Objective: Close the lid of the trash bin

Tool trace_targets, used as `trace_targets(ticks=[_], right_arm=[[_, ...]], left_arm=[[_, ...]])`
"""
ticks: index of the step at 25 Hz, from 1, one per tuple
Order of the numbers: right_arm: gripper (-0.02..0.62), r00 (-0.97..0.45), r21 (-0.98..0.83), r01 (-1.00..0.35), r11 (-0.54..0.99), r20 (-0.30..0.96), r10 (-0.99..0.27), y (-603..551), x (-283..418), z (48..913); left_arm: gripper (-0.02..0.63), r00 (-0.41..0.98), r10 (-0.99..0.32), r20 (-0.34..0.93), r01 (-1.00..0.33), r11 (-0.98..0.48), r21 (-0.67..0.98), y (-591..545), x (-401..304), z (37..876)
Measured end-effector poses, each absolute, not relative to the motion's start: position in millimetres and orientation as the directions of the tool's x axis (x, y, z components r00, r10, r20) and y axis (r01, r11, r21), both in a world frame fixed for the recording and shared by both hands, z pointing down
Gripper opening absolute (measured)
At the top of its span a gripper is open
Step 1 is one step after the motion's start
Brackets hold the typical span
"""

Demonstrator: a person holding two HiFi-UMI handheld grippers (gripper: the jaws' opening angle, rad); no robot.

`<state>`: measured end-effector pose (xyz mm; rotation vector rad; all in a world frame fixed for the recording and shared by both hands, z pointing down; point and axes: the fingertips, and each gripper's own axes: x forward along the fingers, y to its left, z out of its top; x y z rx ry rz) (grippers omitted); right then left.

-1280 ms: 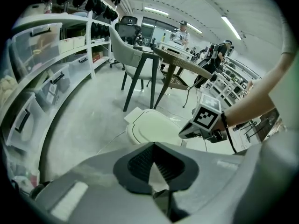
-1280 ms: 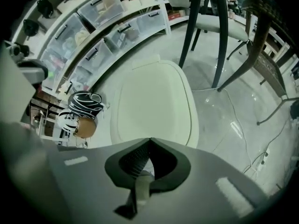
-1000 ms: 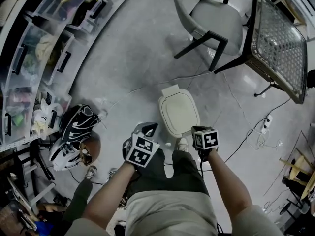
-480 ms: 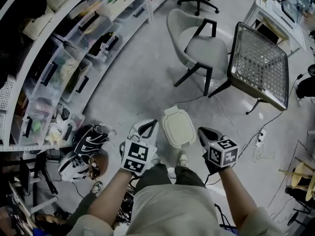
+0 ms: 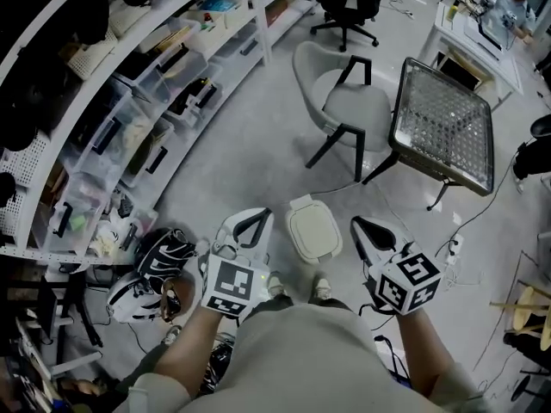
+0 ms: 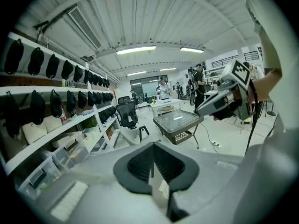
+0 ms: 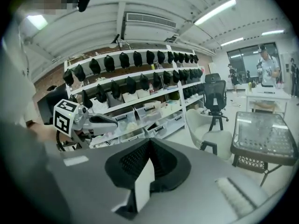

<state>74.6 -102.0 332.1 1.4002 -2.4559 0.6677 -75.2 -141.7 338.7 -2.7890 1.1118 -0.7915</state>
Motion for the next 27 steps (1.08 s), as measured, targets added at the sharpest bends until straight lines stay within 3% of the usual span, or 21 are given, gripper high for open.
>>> trace_targets(ticks=[27], right_arm=[[0.003, -0.554, -0.168, -0.832, 0.528, 0.305, -0.775, -104, 65, 266]], left_arm=[[0.003, 0.611, -0.711, 0.348, -0.675, -0.698, -0.240, -143, -85, 285]])
